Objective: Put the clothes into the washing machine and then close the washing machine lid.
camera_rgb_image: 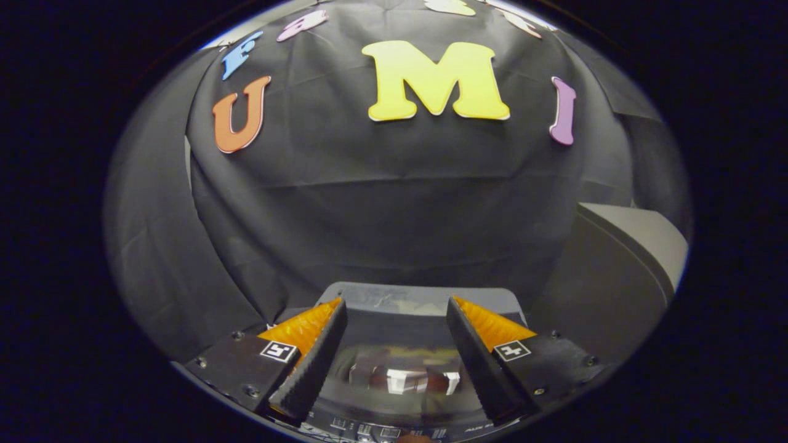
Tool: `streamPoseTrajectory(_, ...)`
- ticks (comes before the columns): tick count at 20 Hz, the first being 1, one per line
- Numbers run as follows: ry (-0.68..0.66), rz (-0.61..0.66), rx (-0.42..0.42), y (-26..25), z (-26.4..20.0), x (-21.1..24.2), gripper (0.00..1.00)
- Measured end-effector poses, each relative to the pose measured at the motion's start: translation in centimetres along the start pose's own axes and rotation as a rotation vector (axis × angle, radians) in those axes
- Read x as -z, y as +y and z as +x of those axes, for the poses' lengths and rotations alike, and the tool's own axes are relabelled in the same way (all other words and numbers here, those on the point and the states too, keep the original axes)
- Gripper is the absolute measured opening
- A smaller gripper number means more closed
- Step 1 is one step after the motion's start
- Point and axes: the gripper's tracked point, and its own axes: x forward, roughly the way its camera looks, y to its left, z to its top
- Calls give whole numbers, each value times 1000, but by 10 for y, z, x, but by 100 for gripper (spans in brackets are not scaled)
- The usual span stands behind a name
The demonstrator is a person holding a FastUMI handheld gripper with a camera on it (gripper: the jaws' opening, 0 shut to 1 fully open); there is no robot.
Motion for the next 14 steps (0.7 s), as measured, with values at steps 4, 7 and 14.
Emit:
streamPoseTrajectory(4, 22, -16, 2, -6, -1, 13, 100)
streamPoseTrajectory(7, 14, -27, 2, -8, -7, 13, 100)
streamPoseTrajectory(14, -28, -13, -58, -32, -99, -9, 100)
